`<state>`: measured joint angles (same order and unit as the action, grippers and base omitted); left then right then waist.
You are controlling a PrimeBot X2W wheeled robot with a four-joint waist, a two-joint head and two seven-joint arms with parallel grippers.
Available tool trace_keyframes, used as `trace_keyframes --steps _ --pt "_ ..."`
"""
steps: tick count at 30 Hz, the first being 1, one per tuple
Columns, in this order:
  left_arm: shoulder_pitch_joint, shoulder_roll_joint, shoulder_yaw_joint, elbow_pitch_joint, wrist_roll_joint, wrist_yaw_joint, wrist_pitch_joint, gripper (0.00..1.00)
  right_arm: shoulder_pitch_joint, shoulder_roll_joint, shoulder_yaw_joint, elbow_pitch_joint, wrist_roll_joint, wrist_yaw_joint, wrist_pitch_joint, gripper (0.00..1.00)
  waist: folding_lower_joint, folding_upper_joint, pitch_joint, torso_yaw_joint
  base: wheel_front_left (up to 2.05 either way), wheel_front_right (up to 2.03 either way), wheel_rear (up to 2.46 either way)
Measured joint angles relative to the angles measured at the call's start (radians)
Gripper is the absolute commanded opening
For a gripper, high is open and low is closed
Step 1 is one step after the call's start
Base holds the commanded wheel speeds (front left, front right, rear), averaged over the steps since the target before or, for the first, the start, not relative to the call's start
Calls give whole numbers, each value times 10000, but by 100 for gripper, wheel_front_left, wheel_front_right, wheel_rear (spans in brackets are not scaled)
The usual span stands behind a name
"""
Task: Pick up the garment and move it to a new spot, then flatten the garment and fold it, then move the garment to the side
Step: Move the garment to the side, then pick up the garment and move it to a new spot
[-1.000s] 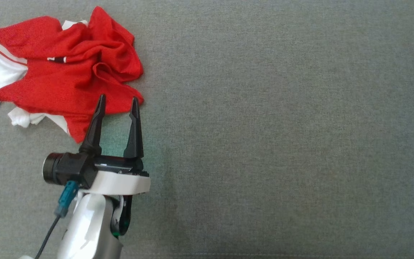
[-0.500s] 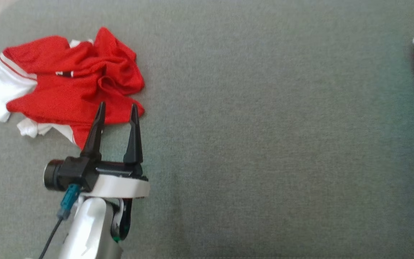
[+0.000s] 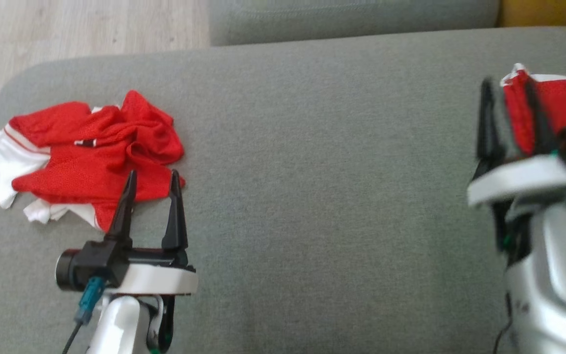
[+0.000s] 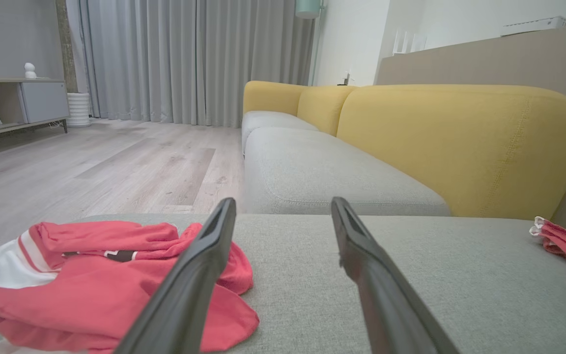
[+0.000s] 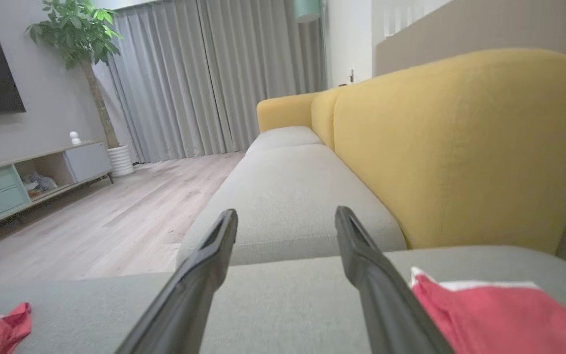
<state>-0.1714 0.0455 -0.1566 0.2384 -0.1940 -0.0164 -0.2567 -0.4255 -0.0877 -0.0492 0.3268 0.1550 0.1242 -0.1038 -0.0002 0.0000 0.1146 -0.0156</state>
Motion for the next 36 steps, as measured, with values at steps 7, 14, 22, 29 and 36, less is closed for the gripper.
trace_keyframes --steps 7,14,22,29,36 --pt "428 2 10 67 107 -10 0 100 1778 280 527 -276 798 0 -759 100 3 0 -341 -171 0 0 0" --pt "910 6 0 104 71 -2 0 100 2900 366 930 48 1037 0 -1267 100 2 0 -633 -246 0 0 0" --pt "1000 8 12 125 -77 2 0 100 3166 397 1202 98 1267 0 -1381 100 2 0 -727 -302 0 0 0" --pt "1001 8 -42 88 -251 159 0 100 3168 397 1244 98 1250 0 -1440 100 2 0 -819 -69 0 0 0" --pt "1048 10 -71 50 -268 265 0 100 3198 395 1747 52 1252 0 -1442 100 2 0 -966 559 0 0 0"
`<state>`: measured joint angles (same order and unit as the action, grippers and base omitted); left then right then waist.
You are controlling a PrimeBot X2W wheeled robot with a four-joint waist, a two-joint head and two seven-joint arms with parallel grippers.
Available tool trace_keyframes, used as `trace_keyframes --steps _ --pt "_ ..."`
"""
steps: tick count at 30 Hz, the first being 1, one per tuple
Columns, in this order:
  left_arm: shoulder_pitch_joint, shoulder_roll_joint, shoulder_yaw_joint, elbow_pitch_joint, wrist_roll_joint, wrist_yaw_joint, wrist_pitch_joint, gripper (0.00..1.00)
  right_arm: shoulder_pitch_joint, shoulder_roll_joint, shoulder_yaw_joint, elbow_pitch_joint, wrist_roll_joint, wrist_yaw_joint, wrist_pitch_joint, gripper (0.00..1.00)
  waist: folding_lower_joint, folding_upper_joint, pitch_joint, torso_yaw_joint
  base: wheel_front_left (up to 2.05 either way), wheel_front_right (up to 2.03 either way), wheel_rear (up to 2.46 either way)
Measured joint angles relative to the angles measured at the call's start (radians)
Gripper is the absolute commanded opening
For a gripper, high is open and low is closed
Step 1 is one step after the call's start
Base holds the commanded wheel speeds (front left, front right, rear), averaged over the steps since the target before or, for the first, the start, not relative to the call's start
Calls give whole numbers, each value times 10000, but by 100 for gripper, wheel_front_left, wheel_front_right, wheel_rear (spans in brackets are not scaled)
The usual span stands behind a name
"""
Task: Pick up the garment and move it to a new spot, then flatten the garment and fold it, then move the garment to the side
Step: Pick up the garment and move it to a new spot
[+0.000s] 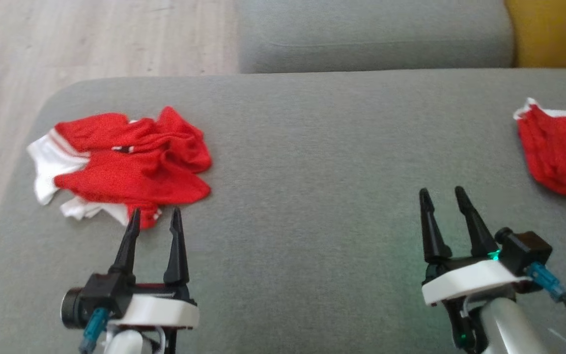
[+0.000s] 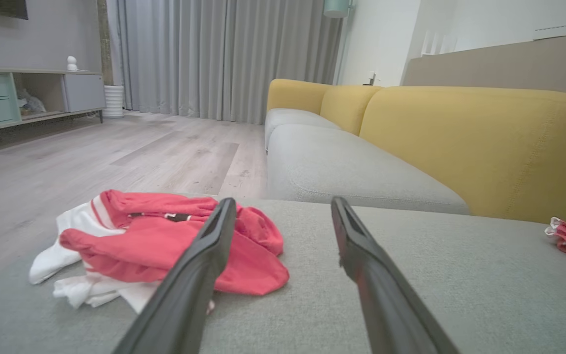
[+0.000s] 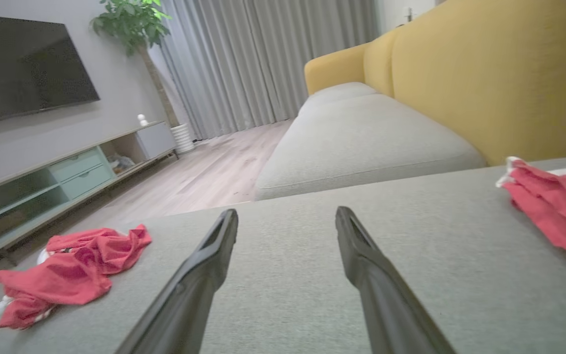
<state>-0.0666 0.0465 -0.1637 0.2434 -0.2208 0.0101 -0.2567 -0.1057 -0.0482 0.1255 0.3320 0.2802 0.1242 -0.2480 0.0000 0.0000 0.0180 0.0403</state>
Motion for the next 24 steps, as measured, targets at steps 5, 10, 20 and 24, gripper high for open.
trace_keyframes --steps 5,10,20,24 --pt "324 2 8 -33 2 90 0 100 346 2 366 -33 4 0 0 100 -1 0 -159 834 0 0 0" --pt "371 6 38 -38 8 92 0 100 397 2 706 -27 163 0 0 100 0 0 -291 1600 0 0 0" --pt "753 17 81 -19 107 77 0 100 581 2 1051 0 414 0 0 100 -1 0 -636 2874 0 0 0" --pt "757 19 84 -15 138 75 0 100 616 4 1114 -4 470 0 0 100 -1 0 -709 3117 0 0 0"
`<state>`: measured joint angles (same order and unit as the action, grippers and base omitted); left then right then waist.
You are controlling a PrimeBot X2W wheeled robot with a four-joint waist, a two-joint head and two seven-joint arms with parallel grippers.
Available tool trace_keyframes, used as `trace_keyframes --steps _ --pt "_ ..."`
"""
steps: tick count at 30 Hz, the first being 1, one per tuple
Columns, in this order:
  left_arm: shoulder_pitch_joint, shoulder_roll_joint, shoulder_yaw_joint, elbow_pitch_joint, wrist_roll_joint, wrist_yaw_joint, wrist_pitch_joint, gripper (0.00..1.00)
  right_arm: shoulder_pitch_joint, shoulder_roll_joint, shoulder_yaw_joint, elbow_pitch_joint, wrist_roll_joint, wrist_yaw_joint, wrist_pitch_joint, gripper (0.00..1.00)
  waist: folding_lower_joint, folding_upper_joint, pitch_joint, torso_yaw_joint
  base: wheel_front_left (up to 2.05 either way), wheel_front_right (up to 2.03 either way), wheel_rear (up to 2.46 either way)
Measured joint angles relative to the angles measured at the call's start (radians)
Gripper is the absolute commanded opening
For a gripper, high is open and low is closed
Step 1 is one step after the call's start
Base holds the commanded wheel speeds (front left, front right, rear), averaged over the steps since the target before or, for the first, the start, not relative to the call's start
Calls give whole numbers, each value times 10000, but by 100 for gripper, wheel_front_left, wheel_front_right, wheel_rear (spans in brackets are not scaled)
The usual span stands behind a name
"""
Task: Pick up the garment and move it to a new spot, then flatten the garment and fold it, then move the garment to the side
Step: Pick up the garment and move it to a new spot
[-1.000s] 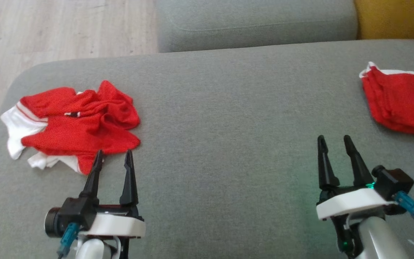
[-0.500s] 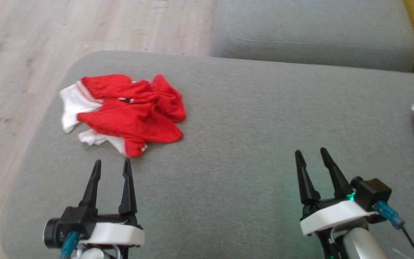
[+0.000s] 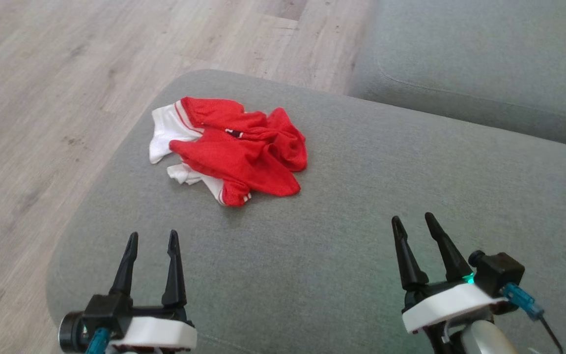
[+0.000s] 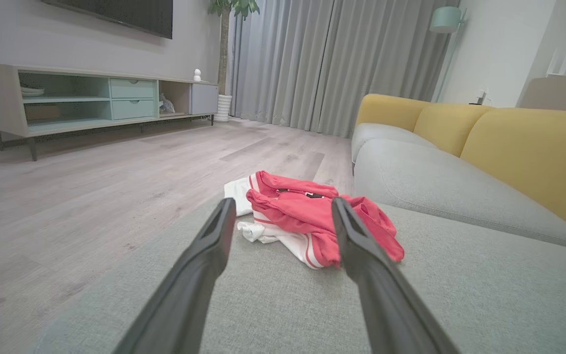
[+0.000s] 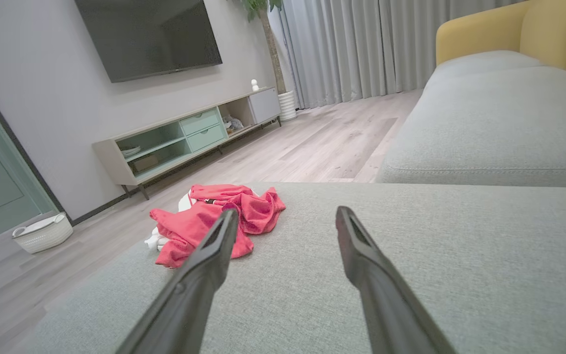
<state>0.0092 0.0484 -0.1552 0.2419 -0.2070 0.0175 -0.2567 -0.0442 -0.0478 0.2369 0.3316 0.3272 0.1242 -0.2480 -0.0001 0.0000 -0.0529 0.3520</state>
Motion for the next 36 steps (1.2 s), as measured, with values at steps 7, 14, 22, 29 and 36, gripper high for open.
trace_keyframes --steps 7,14,22,29,36 --pt "-11 21 -2 15 88 -104 0 100 -8 0 -36 -96 23 0 0 100 1 0 300 127 0 0 0" --pt "-1355 435 -395 941 410 -746 736 100 -154 -2 -240 -188 -313 0 4 100 3 0 1082 -134 0 0 0" --pt "-4974 997 -1415 2600 464 -1417 2842 100 -895 -6 -474 -495 -646 0 107 100 4 0 2293 -642 0 0 0" --pt "-6924 1467 -2520 4381 -527 -1499 3973 100 -1262 -6 -566 -612 -738 0 105 100 3 0 3235 -1238 0 0 0" --pt "-8125 1952 -3547 5942 -1394 -1498 4537 79 -1584 -10 -851 -727 -821 0 104 100 3 -1 3992 -1733 0 0 0"
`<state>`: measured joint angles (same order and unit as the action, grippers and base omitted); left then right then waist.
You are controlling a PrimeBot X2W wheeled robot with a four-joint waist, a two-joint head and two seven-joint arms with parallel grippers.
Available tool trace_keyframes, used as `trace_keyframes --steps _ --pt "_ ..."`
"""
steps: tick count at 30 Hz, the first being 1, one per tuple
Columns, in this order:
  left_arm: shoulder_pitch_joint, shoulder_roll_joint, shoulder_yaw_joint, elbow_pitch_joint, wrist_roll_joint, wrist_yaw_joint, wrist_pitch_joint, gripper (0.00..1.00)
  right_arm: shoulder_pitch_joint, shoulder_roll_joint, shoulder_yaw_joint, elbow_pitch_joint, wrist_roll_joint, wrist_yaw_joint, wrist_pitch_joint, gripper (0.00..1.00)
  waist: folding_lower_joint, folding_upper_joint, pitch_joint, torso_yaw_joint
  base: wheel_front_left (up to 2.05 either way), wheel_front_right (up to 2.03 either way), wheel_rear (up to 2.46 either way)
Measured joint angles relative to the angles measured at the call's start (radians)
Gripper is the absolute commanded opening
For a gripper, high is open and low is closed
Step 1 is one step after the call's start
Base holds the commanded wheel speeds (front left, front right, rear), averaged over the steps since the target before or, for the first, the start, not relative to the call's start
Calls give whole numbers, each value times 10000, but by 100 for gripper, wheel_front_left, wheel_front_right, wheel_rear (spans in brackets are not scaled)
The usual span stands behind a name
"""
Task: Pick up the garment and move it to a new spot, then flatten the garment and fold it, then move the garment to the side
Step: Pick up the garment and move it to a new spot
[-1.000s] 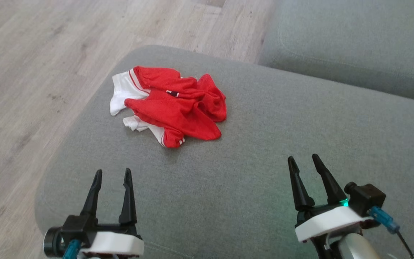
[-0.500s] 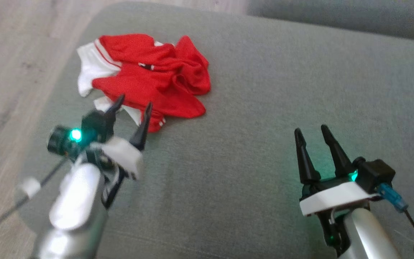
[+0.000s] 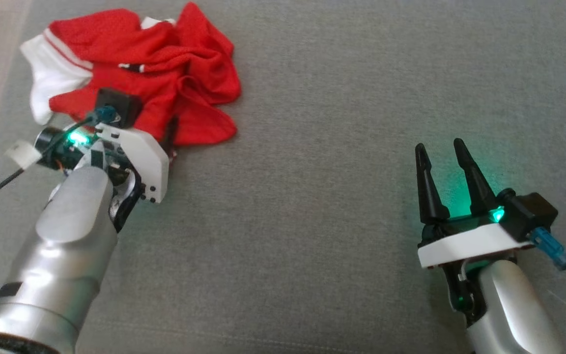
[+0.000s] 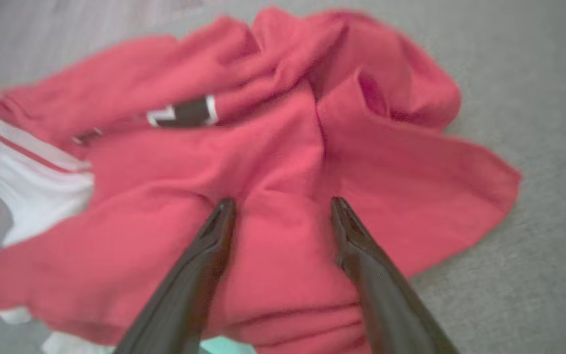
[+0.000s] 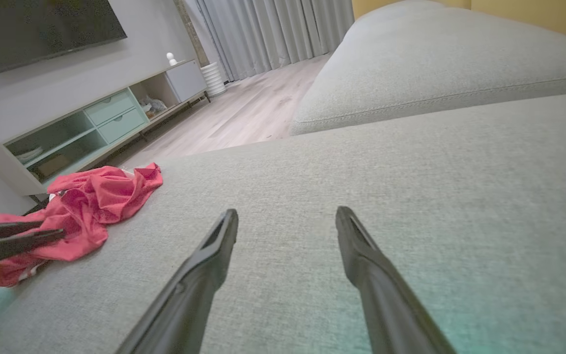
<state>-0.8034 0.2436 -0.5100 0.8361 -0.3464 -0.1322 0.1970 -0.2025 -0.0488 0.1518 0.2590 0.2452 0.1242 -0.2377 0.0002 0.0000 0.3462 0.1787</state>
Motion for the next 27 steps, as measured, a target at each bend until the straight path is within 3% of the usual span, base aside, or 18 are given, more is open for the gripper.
trace_keyframes --steps 1,2,6,14,22,27 --pt "-72 8 -182 199 -219 0 217 13 -1 0 -10 2 -2 0 0 100 0 0 50 -75 0 0 0" --pt "-118 15 -343 316 -380 0 259 0 0 0 -13 6 0 0 0 100 0 0 83 -140 0 0 0" --pt "-167 81 -472 648 -813 -2 -240 0 0 0 -12 59 0 0 -6 100 -1 0 44 -279 0 0 0" --pt "-176 -69 -476 247 -1712 0 -2445 0 49 0 59 290 50 0 -33 100 -3 0 -636 -273 0 0 0" --pt "-10 -1158 -846 -811 -1996 21 -3030 0 151 2 351 422 355 0 -102 100 -5 0 -1539 -500 0 0 0" --pt "453 -1643 -1375 -1239 -1822 462 -2928 0 307 0 418 420 472 0 -102 100 -4 0 -1675 -948 0 0 0"
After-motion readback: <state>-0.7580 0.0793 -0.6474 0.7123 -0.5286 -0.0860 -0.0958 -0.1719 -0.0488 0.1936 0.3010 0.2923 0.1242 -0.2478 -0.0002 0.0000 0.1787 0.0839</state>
